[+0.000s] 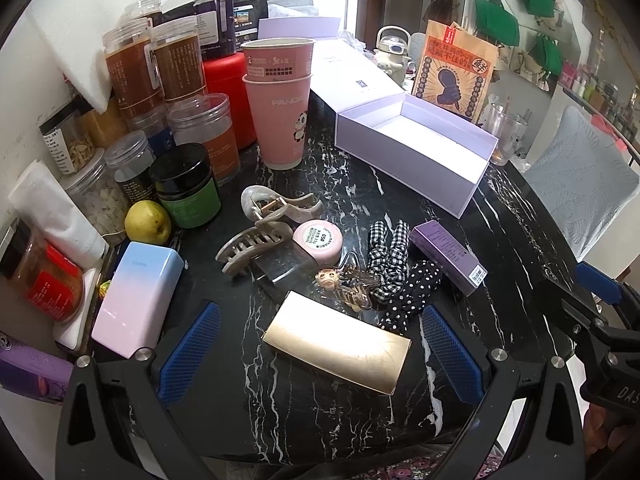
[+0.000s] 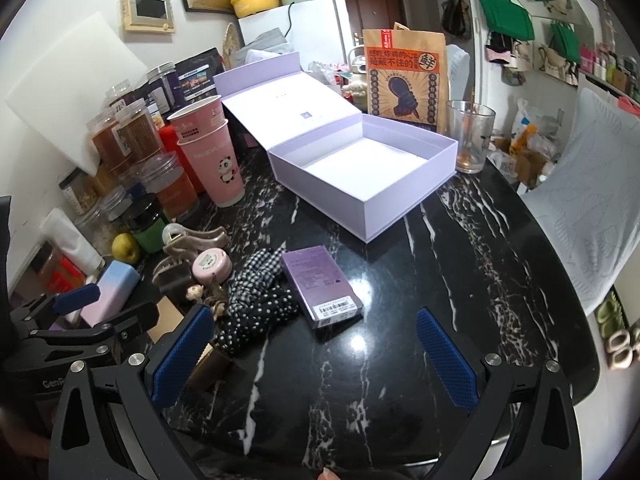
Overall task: Organize rigid objects
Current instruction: 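Grasp the gold rectangular box with the right tool while the left tool approaches the dark square container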
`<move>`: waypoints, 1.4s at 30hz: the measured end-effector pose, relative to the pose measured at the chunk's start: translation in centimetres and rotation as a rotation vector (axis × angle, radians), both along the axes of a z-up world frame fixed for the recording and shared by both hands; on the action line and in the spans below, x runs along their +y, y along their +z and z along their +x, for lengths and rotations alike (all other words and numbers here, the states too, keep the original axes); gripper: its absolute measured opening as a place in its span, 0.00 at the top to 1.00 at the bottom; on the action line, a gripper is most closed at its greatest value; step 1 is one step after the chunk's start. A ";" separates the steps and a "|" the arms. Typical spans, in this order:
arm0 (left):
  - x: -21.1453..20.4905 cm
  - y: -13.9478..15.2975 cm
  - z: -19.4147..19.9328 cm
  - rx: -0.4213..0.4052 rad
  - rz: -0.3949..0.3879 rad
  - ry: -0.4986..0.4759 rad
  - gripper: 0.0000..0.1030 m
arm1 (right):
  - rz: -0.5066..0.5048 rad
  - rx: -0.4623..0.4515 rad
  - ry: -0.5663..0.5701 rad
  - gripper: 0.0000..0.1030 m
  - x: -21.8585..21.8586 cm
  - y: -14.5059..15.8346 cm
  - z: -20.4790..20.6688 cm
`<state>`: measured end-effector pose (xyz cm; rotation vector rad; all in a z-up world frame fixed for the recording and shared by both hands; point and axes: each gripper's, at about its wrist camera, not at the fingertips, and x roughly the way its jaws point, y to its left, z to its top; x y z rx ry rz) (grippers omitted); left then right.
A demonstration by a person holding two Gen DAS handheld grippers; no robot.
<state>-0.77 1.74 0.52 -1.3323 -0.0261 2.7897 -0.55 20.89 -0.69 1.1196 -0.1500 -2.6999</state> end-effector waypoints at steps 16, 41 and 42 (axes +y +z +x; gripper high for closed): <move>-0.2 -0.8 0.9 -0.019 -0.001 0.019 0.00 | -0.026 -0.028 0.023 0.00 0.2 -0.9 0.4; -7.1 -3.7 0.9 -0.043 0.029 0.077 0.00 | -0.072 -0.047 0.363 0.04 -6.9 -4.2 -0.4; -7.5 -3.6 0.9 -0.041 0.031 0.085 0.00 | -0.080 -0.054 0.380 0.06 -7.2 -4.4 -0.6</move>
